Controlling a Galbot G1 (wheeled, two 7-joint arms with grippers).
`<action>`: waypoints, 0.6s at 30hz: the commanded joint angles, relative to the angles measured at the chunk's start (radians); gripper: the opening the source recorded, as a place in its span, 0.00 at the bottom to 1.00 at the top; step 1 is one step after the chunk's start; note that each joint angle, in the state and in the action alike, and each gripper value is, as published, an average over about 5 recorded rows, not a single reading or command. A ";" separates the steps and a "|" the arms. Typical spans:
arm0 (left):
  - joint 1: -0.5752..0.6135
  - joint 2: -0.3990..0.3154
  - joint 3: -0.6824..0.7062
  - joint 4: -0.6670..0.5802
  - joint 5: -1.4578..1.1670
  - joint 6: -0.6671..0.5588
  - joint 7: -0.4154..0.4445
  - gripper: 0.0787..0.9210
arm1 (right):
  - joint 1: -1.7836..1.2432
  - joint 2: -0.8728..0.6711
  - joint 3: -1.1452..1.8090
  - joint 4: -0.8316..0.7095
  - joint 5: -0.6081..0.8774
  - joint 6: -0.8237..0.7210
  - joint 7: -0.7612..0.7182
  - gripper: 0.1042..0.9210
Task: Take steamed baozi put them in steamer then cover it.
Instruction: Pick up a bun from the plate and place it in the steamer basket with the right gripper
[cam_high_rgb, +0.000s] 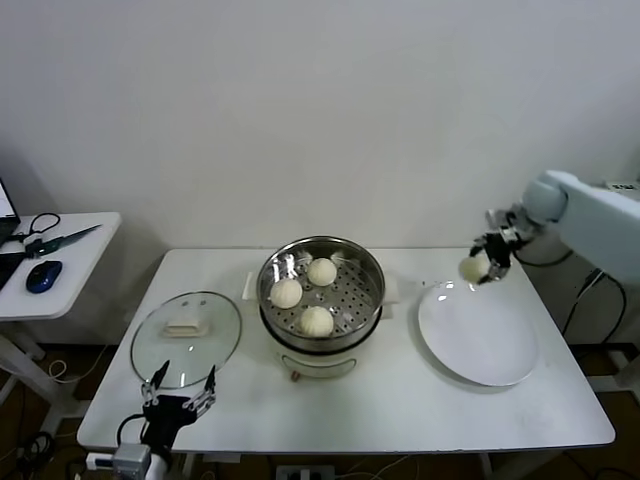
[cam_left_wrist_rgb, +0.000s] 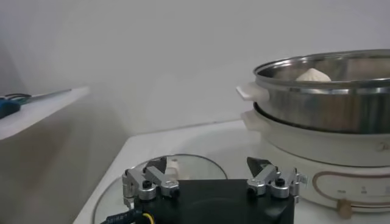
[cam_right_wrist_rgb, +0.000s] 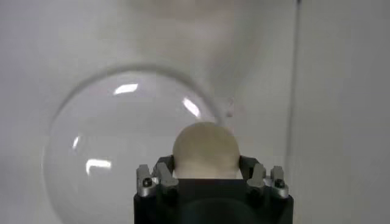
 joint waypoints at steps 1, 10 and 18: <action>-0.014 0.001 0.000 -0.008 0.001 0.008 0.000 0.88 | 0.419 0.101 -0.278 0.442 0.405 -0.220 0.134 0.71; -0.017 0.005 -0.002 -0.025 0.000 0.017 0.001 0.88 | 0.193 0.208 -0.175 0.487 0.486 -0.381 0.342 0.71; -0.017 0.012 -0.007 -0.025 -0.002 0.014 0.001 0.88 | 0.067 0.244 -0.168 0.398 0.380 -0.389 0.359 0.71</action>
